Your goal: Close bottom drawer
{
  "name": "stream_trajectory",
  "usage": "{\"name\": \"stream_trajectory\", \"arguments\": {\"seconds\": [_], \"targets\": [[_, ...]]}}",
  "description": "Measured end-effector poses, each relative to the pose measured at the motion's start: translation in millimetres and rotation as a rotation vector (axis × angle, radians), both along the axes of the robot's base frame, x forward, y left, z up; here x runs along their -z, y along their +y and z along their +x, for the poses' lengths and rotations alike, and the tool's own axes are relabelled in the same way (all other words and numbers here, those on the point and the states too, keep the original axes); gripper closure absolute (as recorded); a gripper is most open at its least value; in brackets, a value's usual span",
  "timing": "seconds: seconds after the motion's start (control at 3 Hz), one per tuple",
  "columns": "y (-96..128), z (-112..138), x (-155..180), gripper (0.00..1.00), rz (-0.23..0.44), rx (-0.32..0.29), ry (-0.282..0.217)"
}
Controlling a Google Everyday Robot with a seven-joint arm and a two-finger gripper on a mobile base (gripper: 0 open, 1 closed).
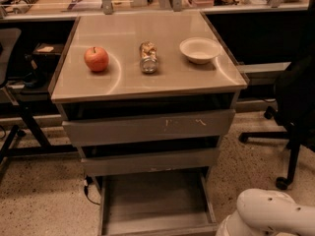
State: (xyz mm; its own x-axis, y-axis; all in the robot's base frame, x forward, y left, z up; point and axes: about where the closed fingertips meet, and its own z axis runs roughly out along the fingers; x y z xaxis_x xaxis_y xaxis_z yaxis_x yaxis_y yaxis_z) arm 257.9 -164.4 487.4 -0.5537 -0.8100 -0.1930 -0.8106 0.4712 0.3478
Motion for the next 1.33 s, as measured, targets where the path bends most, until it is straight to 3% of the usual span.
{"name": "stream_trajectory", "arguments": {"seconds": [0.33,0.67,1.33], "targets": [[9.2,12.1,59.6,1.0,0.041,0.057,0.018],[17.8,19.2,97.5,1.0,0.066,0.103,0.043],[22.5,12.5,118.9,1.0,0.09,0.119,0.056]]}}
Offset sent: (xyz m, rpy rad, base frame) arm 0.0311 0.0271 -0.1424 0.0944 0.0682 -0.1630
